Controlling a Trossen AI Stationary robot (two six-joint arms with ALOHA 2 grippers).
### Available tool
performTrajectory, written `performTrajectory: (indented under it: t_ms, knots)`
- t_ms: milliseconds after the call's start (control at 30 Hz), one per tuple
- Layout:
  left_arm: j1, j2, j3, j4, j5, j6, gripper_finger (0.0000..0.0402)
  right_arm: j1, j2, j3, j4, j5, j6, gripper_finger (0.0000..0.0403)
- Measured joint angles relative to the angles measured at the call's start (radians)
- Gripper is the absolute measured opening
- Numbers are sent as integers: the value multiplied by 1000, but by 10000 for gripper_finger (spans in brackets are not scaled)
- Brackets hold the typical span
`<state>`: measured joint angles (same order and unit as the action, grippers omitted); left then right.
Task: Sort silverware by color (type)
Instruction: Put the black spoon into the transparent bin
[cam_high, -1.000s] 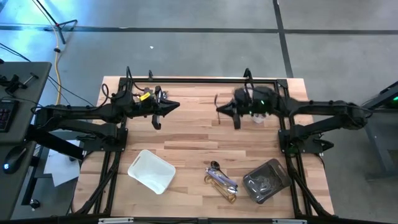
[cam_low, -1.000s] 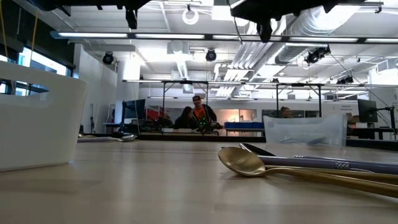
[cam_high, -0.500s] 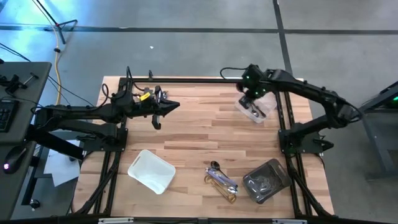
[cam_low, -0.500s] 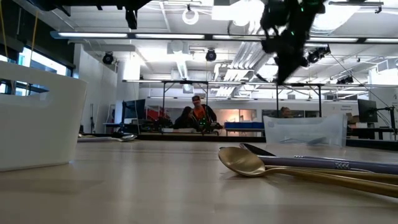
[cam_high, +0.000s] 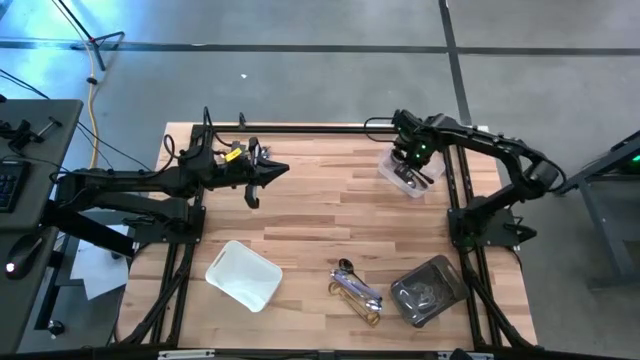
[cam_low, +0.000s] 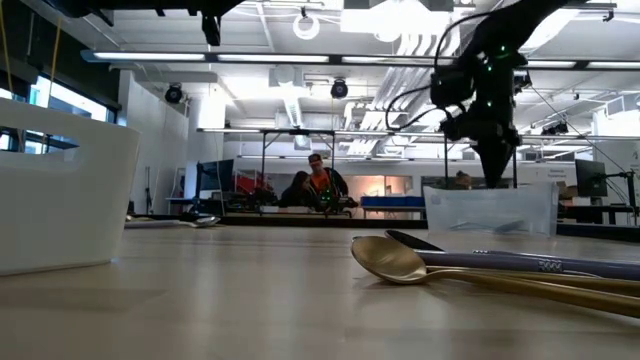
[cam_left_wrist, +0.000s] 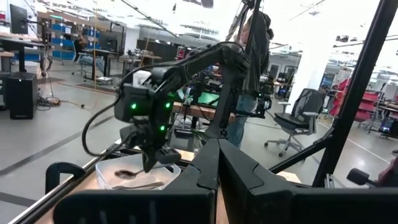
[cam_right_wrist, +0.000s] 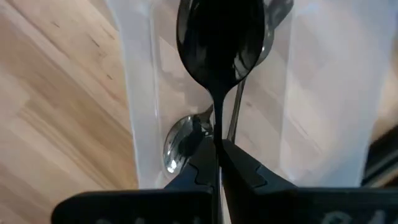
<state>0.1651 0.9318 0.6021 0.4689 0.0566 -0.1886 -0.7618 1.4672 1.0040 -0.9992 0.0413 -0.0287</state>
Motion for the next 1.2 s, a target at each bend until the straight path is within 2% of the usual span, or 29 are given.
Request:
performTrajectory:
  t_ms: [567,1000,1200]
  knots:
    - [0,0,0,0,-24,-1,0,-37,239,-20,152,-8,55,0]
    - [0,-3,0,0,-24,-1,0,-37,245,-18,166,-16,73,18]
    - [0,-3,0,0,-24,-1,0,-37,245,-18,163,-34,66,54]
